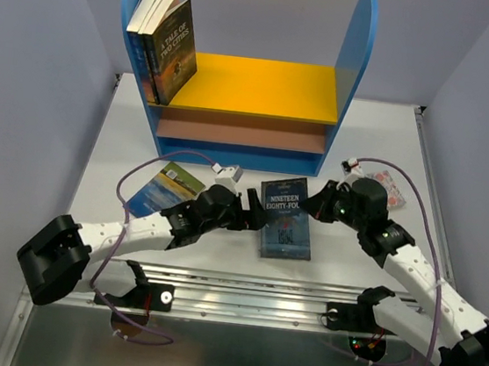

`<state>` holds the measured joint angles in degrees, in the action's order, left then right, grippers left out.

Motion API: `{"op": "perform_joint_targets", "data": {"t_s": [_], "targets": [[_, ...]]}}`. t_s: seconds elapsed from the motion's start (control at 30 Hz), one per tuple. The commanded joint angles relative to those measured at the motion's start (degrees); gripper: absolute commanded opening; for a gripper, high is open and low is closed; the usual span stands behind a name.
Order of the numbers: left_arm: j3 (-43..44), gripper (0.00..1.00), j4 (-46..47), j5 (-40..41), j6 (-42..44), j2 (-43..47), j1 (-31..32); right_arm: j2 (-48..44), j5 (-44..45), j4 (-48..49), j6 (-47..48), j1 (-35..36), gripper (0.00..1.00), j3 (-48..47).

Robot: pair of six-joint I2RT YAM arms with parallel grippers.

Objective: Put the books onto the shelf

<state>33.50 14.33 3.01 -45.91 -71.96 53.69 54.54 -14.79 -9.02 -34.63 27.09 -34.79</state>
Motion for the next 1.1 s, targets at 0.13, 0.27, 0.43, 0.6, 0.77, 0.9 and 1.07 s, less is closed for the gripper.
{"op": "perform_joint_targets", "data": {"t_s": [0.13,0.27,0.43,0.6,0.77,0.9,1.07], "targets": [[-9.06,0.99,12.47,-10.12,3.37,10.52,-4.21,-7.87,-3.67,4.89,-4.38,0.33,0.01,-4.23],[-11.52,0.99,17.21,-12.32,6.88,12.28,-4.73,-9.89,-5.07,4.45,-5.00,0.33,0.01,-5.90],[-16.79,0.99,28.19,-18.20,8.12,12.81,-8.51,-11.30,-8.41,4.36,-6.68,0.33,0.01,-6.52],[-19.08,0.99,37.35,-22.08,7.50,12.38,-8.78,-11.74,-10.43,4.62,-8.52,0.33,0.01,-6.70],[-19.43,0.99,45.95,-27.69,5.40,8.16,-8.87,-12.62,-13.69,6.90,-10.37,0.33,0.01,-6.70],[-19.70,0.99,54.03,-30.86,2.67,5.61,-8.78,-12.80,-14.30,8.30,-11.24,0.33,0.01,-6.44],[-18.03,0.93,55.45,-32.27,2.05,1.04,-8.60,-12.80,-16.94,12.79,-13.35,0.33,0.01,-5.73]]}}
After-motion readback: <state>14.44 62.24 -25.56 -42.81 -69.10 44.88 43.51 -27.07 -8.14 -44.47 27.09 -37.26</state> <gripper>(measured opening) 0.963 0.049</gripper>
